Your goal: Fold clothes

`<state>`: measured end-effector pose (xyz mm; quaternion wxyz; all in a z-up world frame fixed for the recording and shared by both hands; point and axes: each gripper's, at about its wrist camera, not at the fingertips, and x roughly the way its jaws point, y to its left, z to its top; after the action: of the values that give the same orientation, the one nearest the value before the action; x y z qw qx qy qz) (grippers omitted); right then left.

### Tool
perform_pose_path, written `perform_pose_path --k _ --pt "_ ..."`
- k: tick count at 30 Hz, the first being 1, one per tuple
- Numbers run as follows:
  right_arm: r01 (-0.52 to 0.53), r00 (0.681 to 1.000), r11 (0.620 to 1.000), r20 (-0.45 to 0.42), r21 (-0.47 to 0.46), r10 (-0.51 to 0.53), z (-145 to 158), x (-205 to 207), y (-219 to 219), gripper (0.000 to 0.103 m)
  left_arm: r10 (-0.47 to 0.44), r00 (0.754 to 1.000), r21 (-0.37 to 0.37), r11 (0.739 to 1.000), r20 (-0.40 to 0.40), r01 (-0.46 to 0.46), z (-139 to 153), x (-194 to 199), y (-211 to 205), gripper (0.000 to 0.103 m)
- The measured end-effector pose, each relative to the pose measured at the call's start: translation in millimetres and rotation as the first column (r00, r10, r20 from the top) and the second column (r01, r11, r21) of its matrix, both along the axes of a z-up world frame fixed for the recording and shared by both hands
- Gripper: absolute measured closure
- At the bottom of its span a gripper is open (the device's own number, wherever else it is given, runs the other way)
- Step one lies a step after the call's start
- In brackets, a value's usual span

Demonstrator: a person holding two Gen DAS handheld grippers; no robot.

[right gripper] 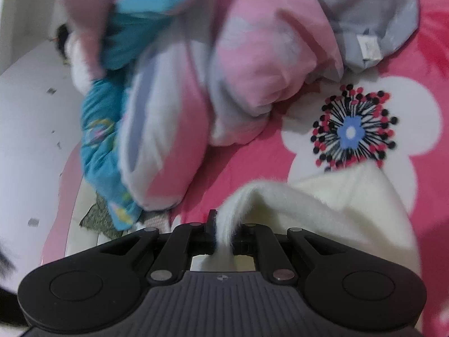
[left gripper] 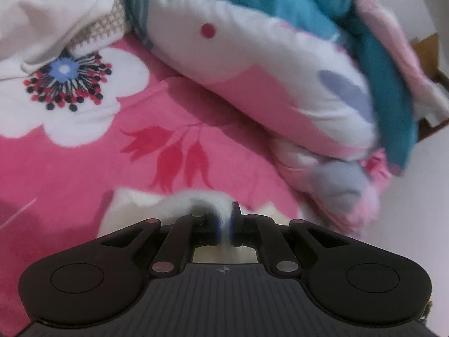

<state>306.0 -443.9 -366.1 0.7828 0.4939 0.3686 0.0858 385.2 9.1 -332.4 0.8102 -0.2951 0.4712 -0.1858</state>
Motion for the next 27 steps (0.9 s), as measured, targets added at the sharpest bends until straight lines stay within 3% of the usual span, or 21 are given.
perform_pose_path --k 6,8,10,13,15,17,19,21,23,24,25,27 --pt "0.050 0.994 0.992 -0.105 0.117 -0.038 -71.1 44.4 -21.9 0.095 -0.007 1.000 0.042 0.999 -0.030 0.009 -48.3 28.7 -17.7 0.096" --pt "0.120 0.981 0.972 -0.172 0.202 -0.086 -96.2 47.4 -30.8 0.092 0.041 0.996 -0.033 0.999 -0.081 -0.044 -56.2 32.5 -9.3 0.096" --pt "0.168 0.979 0.940 -0.162 0.296 -0.124 -111.1 44.4 -38.7 0.087 0.086 0.987 -0.104 0.990 -0.135 -0.100 -64.0 36.3 -0.8 0.093" --pt "0.217 0.975 0.908 -0.114 0.358 -0.188 -113.4 35.3 -48.0 0.071 0.178 0.966 -0.251 0.942 -0.185 -0.222 -65.2 31.0 17.0 0.082" --pt "0.242 0.970 0.899 -0.096 0.364 -0.222 -110.9 29.3 -53.5 0.068 0.231 0.955 -0.315 0.907 -0.188 -0.281 -61.0 27.5 24.9 0.064" --pt "0.257 0.966 0.904 -0.084 0.342 -0.243 -105.4 24.0 -58.1 0.067 0.279 0.945 -0.352 0.878 -0.172 -0.324 -53.9 25.4 30.9 0.060" --pt "0.231 0.973 0.928 -0.060 0.294 -0.223 -91.9 21.1 -58.8 0.067 0.324 0.933 -0.375 0.855 -0.157 -0.359 -45.3 23.4 36.3 0.060" --pt "0.175 0.984 0.963 -0.021 0.207 -0.175 -71.4 20.3 -54.3 0.067 0.346 0.932 -0.366 0.857 -0.111 -0.362 -29.0 16.1 37.8 0.060" --pt "0.079 0.996 0.994 0.029 0.075 -0.082 -46.1 23.3 -40.3 0.068 0.308 0.950 -0.315 0.898 -0.047 -0.307 -10.1 4.7 29.8 0.060" --pt "0.004 0.999 0.999 0.045 -0.034 -0.003 -34.4 28.0 -24.6 0.068 0.270 0.963 -0.274 0.924 -0.027 -0.267 -3.1 -0.4 22.6 0.060" --pt "-0.070 0.996 0.987 0.052 -0.143 0.078 -22.8 32.6 -8.9 0.068 0.215 0.977 -0.215 0.954 -0.005 -0.211 3.4 -6.0 12.7 0.060" --pt "-0.202 0.972 0.920 0.049 -0.336 0.231 -9.0 42.4 24.7 0.069 0.086 0.996 -0.058 0.995 0.032 -0.084 8.4 -18.5 -12.0 0.059"
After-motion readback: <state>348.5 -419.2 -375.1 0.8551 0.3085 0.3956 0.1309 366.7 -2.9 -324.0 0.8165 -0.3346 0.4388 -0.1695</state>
